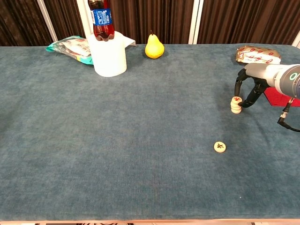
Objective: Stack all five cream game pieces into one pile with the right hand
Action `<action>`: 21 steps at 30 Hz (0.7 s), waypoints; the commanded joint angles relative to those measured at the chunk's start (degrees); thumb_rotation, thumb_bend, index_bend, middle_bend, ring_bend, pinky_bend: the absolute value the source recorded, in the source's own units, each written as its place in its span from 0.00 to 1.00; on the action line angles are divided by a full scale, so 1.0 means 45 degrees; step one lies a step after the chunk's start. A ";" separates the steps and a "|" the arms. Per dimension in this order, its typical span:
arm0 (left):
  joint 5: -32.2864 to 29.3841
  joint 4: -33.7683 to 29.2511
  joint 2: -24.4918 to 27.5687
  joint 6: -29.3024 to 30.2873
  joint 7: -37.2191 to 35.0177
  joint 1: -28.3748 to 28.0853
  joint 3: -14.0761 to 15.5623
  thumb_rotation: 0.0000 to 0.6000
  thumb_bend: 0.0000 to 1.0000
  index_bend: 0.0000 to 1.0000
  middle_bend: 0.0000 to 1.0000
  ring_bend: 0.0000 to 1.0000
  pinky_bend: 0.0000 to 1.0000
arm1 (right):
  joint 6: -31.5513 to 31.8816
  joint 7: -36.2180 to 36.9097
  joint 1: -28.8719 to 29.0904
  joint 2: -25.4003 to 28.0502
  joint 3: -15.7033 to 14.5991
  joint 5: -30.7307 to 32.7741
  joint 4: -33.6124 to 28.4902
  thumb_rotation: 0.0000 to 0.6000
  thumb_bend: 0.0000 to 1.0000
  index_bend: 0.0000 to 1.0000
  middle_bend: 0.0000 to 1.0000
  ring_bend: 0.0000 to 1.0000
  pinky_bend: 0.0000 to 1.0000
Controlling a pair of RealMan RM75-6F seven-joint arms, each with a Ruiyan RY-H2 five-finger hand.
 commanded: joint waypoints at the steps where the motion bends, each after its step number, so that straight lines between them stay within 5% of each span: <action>1: -0.0004 -0.0004 -0.0004 0.0003 0.0002 0.0001 -0.0002 1.00 0.16 0.06 0.00 0.00 0.00 | 0.0055 0.0077 -0.0016 0.0059 0.0071 -0.0059 -0.0046 1.00 0.39 0.47 0.00 0.00 0.00; 13: -0.0019 -0.0008 -0.0006 0.0003 0.0020 0.0002 -0.0005 1.00 0.16 0.06 0.00 0.00 0.00 | 0.0655 0.0417 -0.0212 0.0739 0.0296 -0.0807 -0.1317 1.00 0.39 0.41 0.00 0.00 0.00; 21: -0.0013 -0.0007 0.0003 -0.0009 -0.0001 -0.0001 -0.0003 1.00 0.16 0.06 0.00 0.00 0.00 | 0.1720 0.0943 -0.1010 0.1436 -0.0400 -0.2812 -0.3532 1.00 0.39 0.37 0.00 0.00 0.00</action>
